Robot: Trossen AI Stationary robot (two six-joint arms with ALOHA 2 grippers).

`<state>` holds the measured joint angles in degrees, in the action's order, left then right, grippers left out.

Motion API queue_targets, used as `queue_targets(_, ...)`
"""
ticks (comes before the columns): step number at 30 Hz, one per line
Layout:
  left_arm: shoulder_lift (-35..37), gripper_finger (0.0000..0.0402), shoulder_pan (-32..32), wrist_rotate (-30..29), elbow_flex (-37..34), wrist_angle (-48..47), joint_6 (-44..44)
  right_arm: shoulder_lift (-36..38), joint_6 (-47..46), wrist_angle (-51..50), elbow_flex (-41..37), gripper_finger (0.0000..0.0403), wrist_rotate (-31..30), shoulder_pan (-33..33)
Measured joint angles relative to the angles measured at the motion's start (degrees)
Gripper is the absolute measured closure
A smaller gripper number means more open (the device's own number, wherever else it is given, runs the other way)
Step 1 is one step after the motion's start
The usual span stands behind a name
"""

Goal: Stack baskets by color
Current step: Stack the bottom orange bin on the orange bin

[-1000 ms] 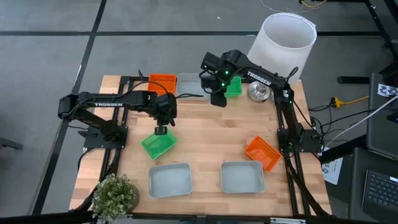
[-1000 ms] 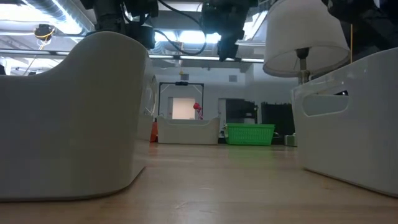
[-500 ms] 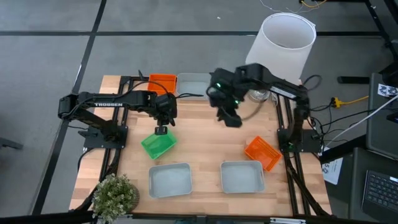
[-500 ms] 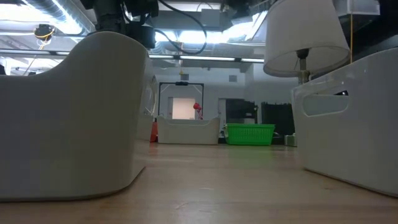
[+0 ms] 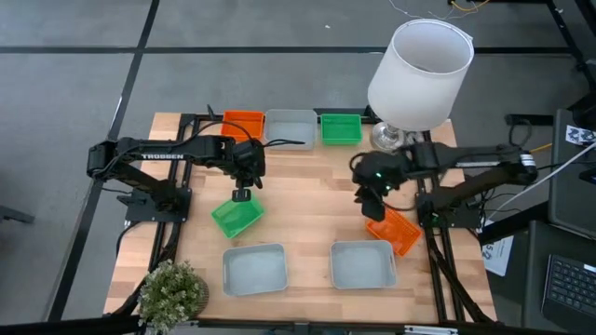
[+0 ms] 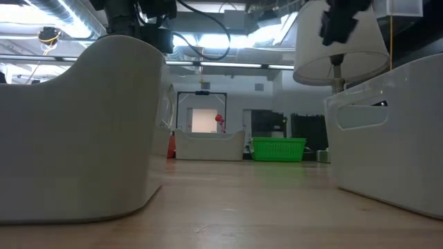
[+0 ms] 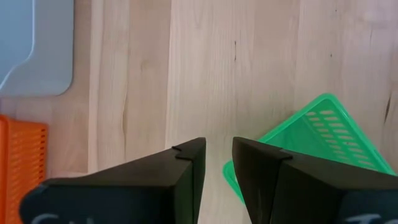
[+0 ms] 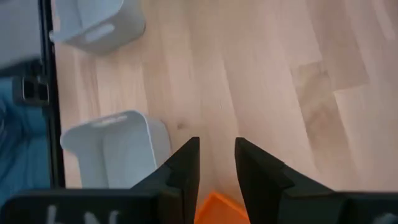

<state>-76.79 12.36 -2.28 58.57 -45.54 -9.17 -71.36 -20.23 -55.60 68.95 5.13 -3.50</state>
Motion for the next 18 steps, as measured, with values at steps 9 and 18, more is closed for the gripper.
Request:
queue_targets(9, 0.00, 0.0329, 0.00, 0.00, 0.00, 0.25, 0.00, 8.61, -16.06, 16.53, -18.27, 0.0302, -10.93, -6.55)
queue_targets(18, 0.00, 0.0329, 0.00, 0.02, 0.00, 0.30, 0.00, 8.23, -23.02, 23.75, -25.40, 0.0302, -11.14, -12.22)
